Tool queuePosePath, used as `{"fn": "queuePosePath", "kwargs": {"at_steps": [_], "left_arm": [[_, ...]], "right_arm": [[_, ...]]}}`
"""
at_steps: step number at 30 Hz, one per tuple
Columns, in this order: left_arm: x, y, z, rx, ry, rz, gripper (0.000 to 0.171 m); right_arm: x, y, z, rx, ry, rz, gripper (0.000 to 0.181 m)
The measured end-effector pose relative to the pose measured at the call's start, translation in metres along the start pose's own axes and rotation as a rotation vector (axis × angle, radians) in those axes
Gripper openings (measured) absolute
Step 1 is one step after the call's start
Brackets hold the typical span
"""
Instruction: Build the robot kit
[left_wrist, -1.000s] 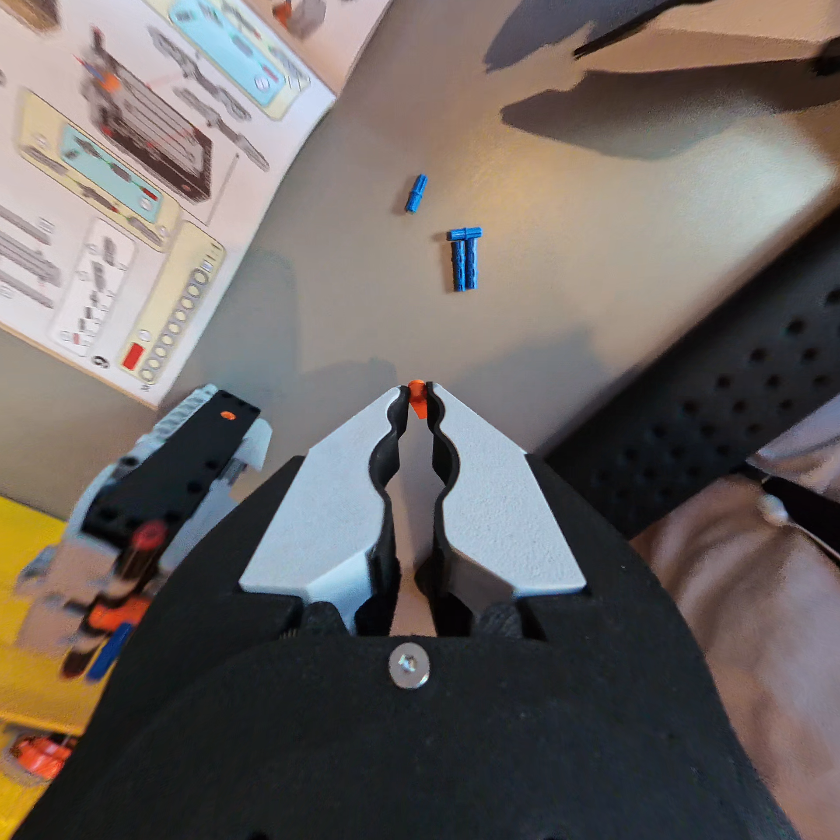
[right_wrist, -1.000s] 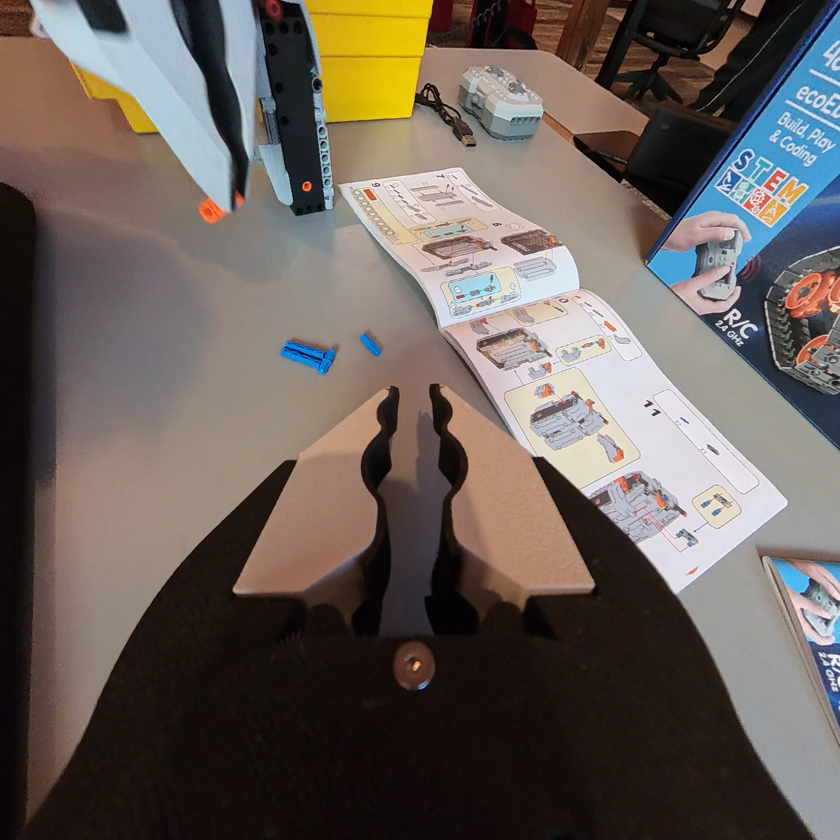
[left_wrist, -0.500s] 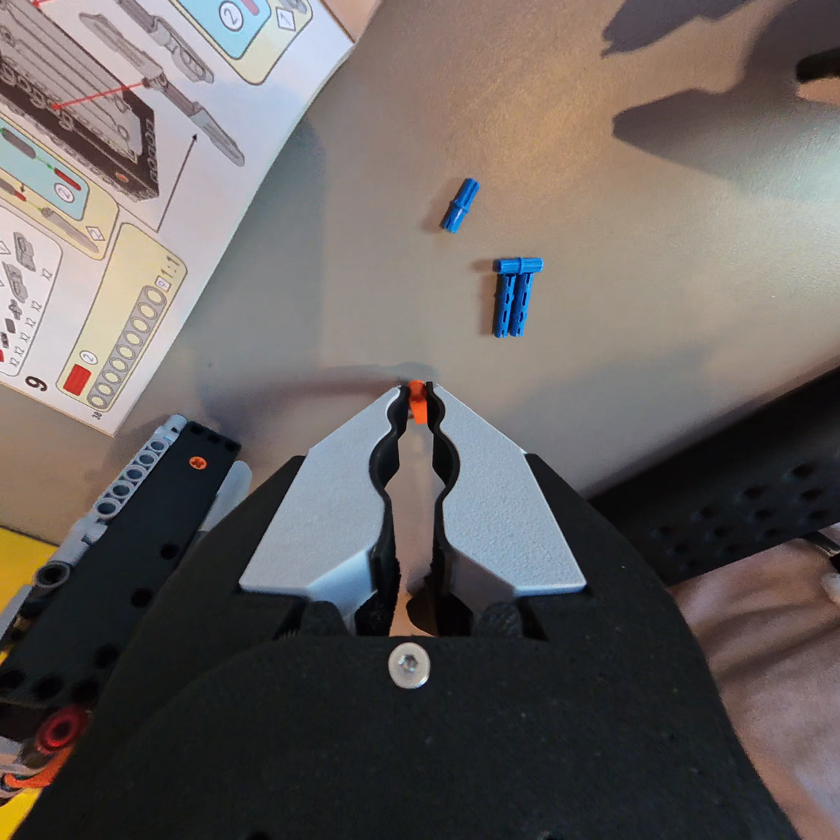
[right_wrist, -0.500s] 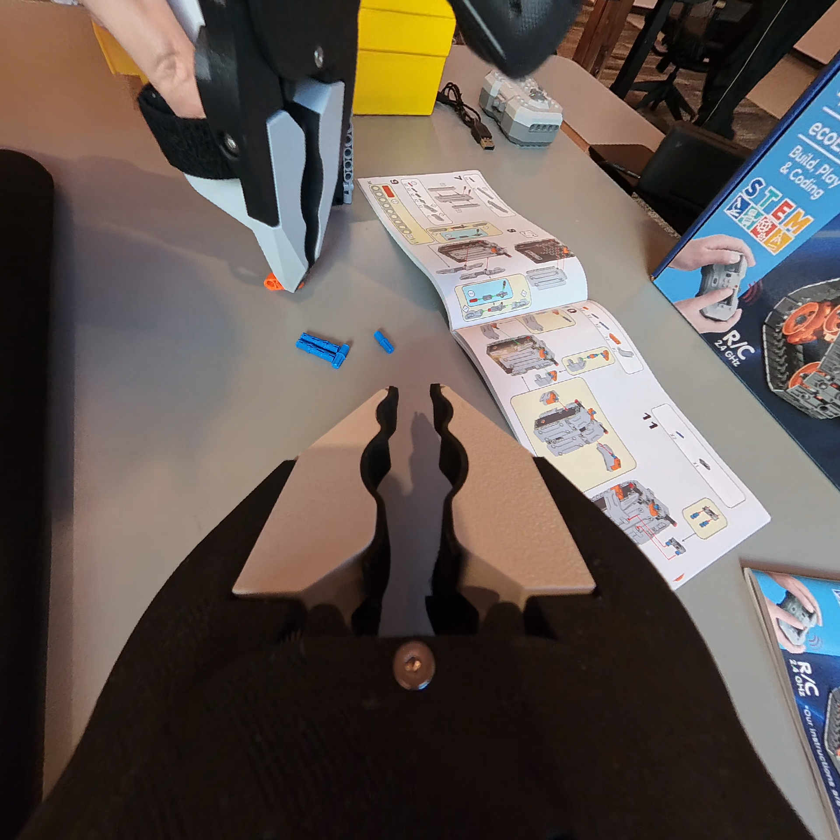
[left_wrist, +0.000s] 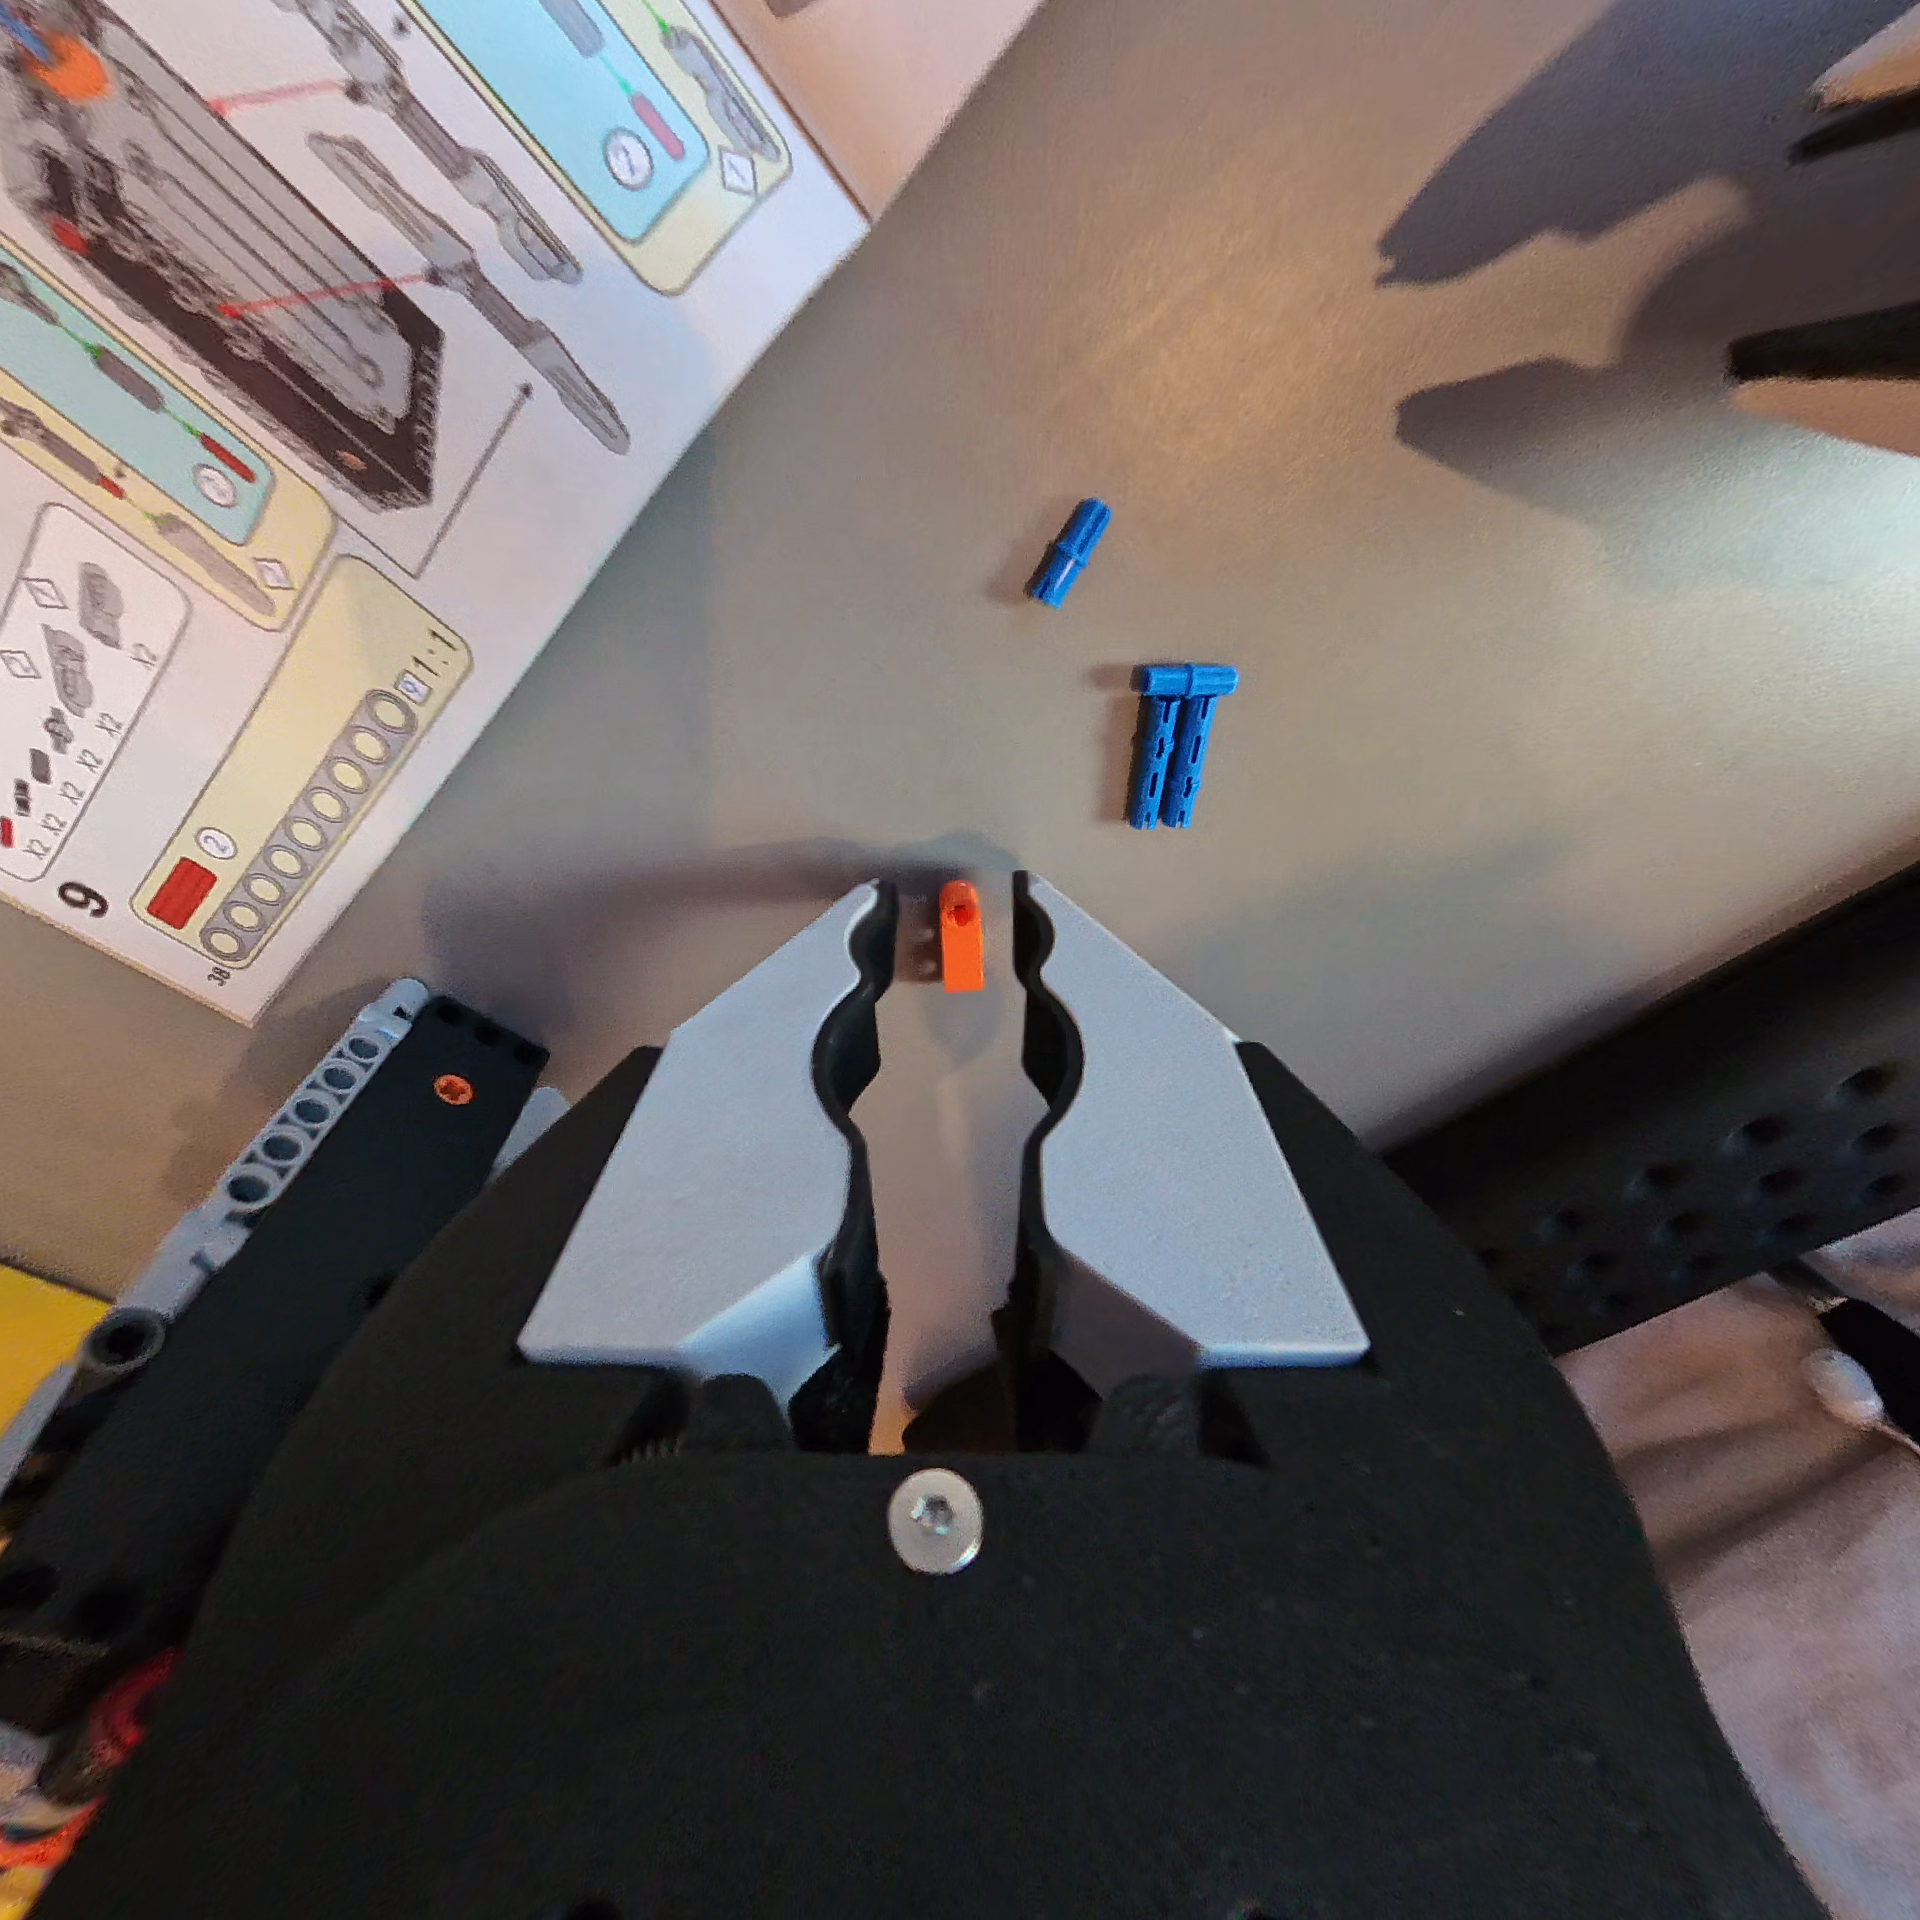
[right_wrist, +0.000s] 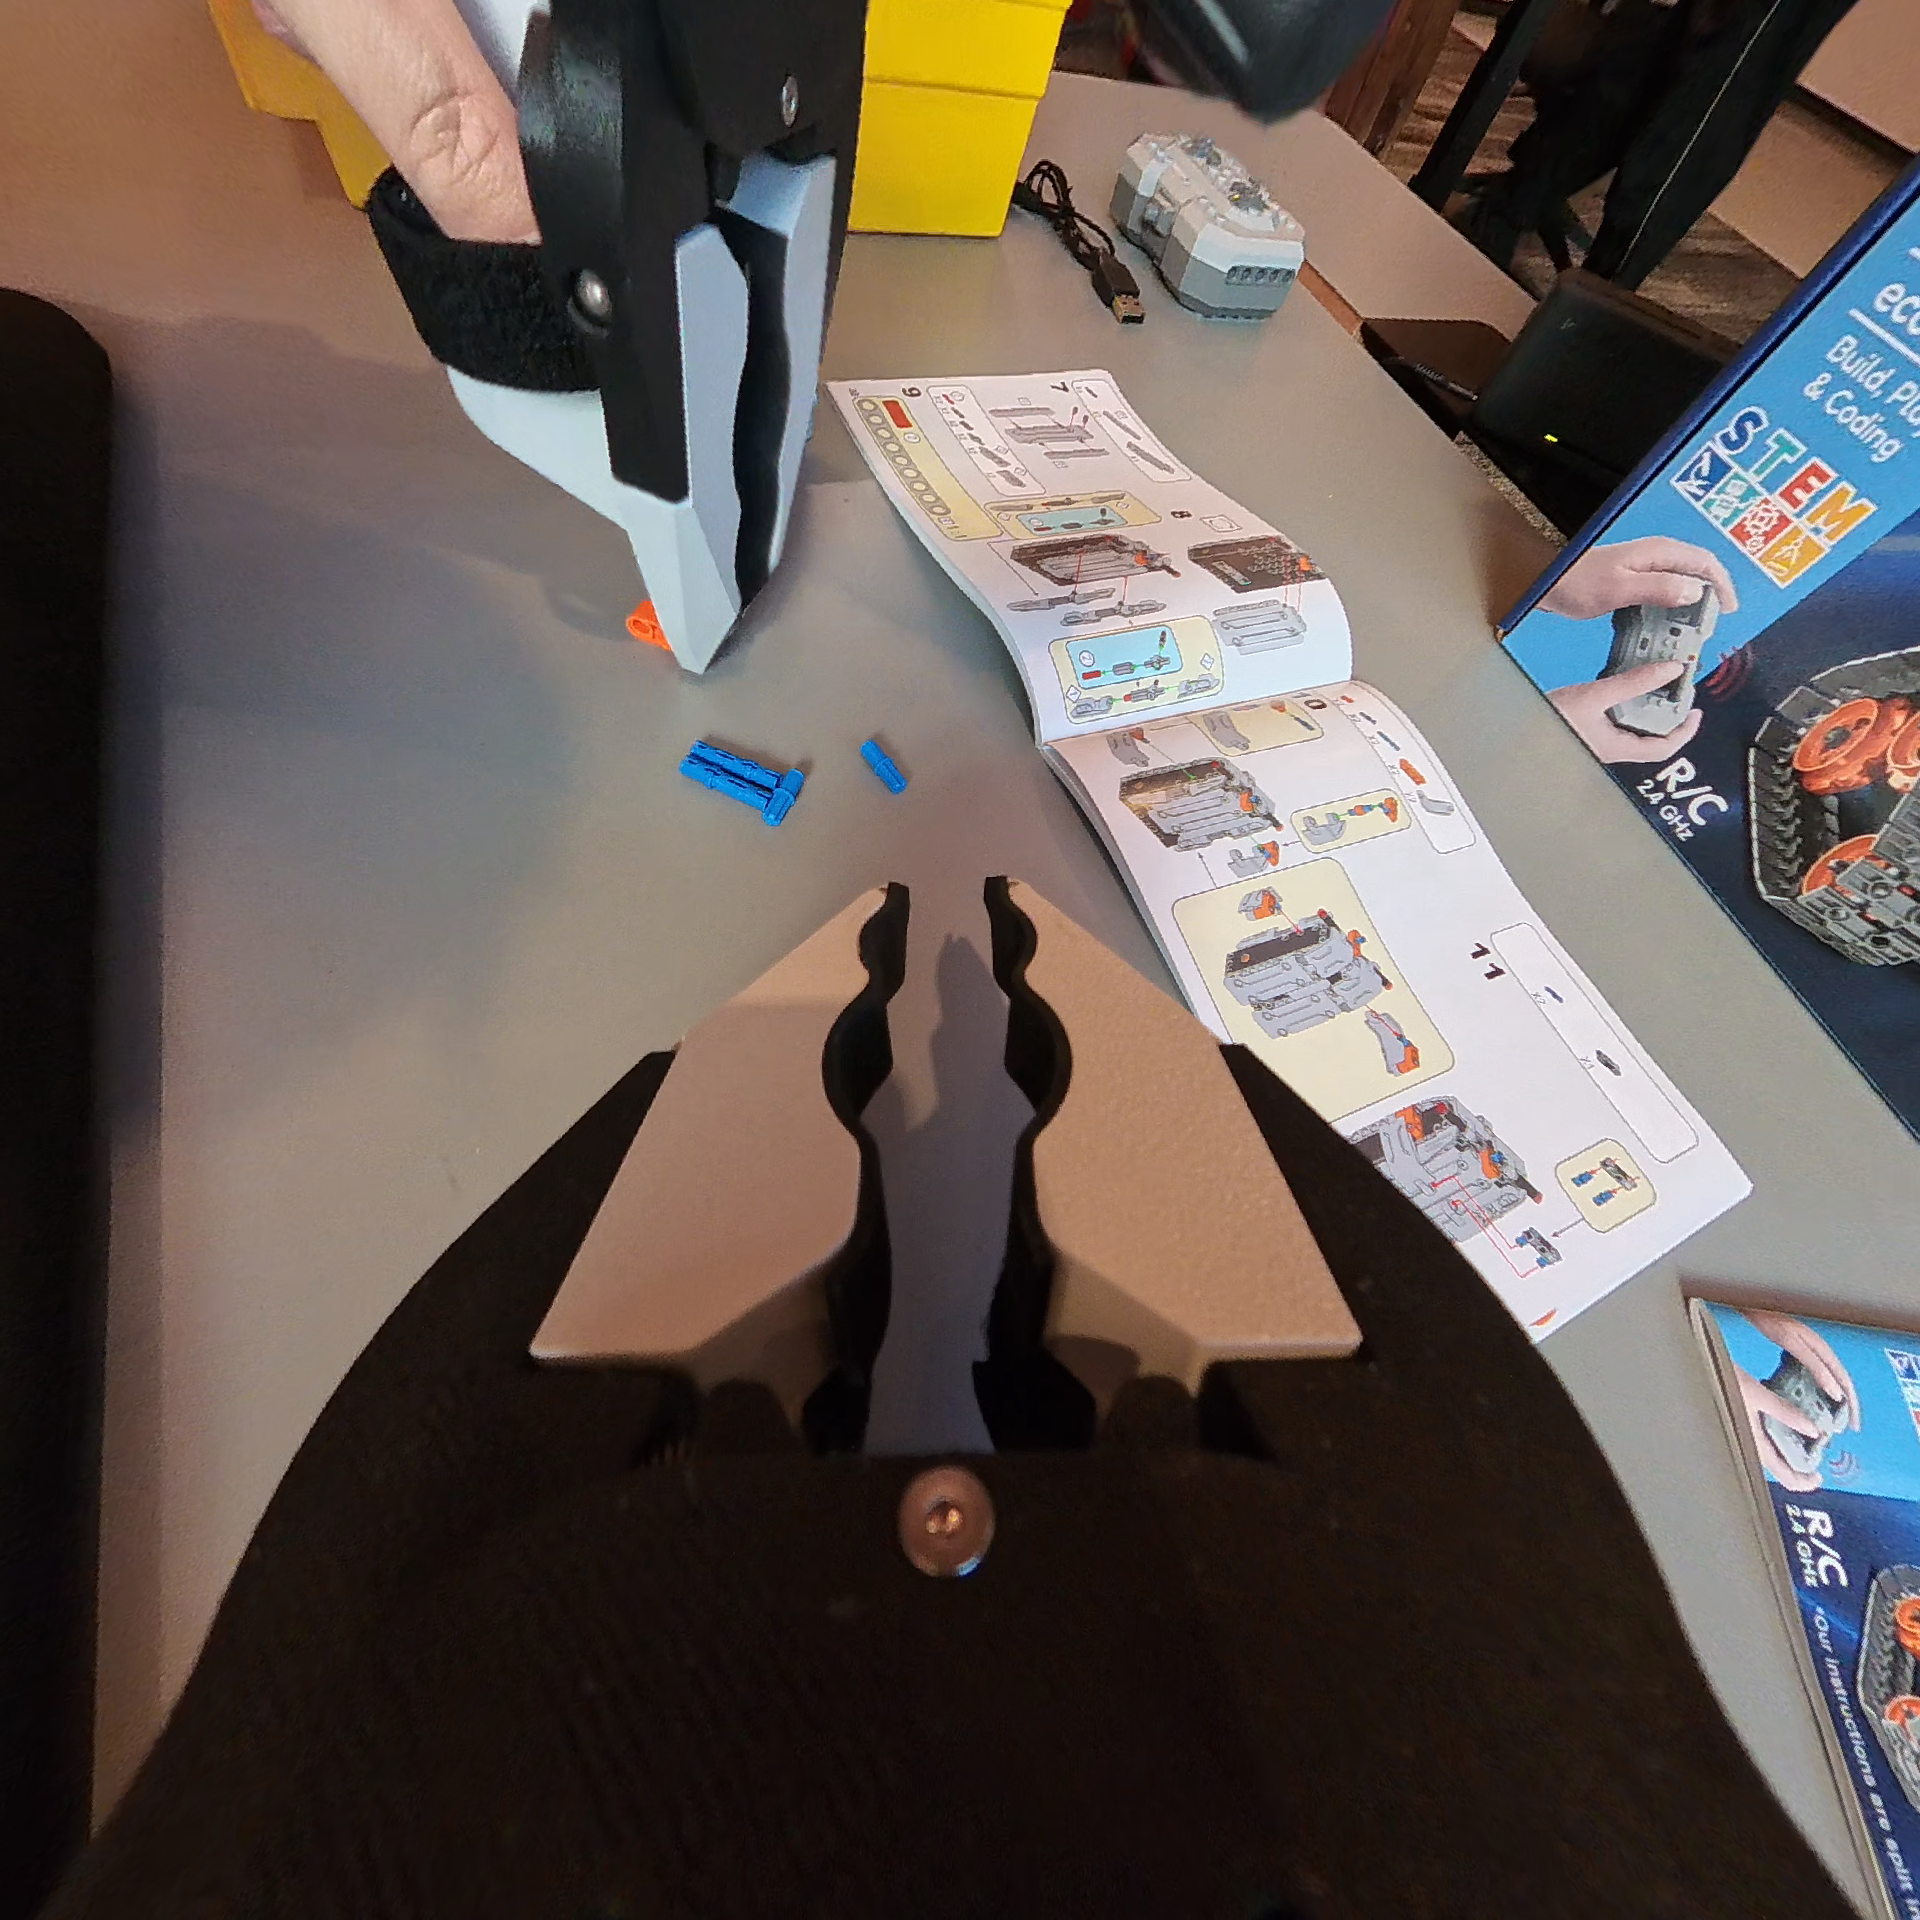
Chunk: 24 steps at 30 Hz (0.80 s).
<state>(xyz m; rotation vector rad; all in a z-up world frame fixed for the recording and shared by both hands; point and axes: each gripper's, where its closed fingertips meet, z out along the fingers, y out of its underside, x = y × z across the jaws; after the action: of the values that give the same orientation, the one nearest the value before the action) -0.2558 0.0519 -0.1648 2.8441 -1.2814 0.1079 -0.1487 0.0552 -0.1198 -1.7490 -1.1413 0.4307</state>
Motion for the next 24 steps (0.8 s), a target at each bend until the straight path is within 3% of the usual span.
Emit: {"fn": "queuePosePath", "kwargs": {"at_steps": [4, 9, 13, 15, 19, 24], "left_arm": [[0.01, -0.017, -0.036, 0.162, 0.033, 0.008, 0.017], [-0.003, -0.039, -0.155, 0.616, -0.075, 0.042, 0.019], [-0.05, -0.013, -0.265, 0.993, -0.242, -0.045, 0.021], [-0.078, 0.013, -0.301, 1.118, -0.315, -0.113, 0.024], [-0.131, 0.068, -0.307, 1.124, -0.382, -0.242, 0.031], [-0.191, 0.12, -0.243, 0.942, -0.45, -0.362, 0.031]], "right_arm": [[0.001, 0.0, -0.001, 0.001, 0.005, 0.001, 0.014], [0.003, -0.002, -0.004, 0.007, 0.017, -0.007, 0.014], [0.004, -0.002, -0.005, 0.008, 0.025, -0.015, 0.014], [0.004, -0.001, -0.004, 0.003, 0.023, -0.016, 0.014], [0.003, 0.001, -0.002, -0.013, 0.028, -0.023, 0.014], [0.005, 0.005, 0.001, -0.032, 0.046, -0.028, 0.014]]}}
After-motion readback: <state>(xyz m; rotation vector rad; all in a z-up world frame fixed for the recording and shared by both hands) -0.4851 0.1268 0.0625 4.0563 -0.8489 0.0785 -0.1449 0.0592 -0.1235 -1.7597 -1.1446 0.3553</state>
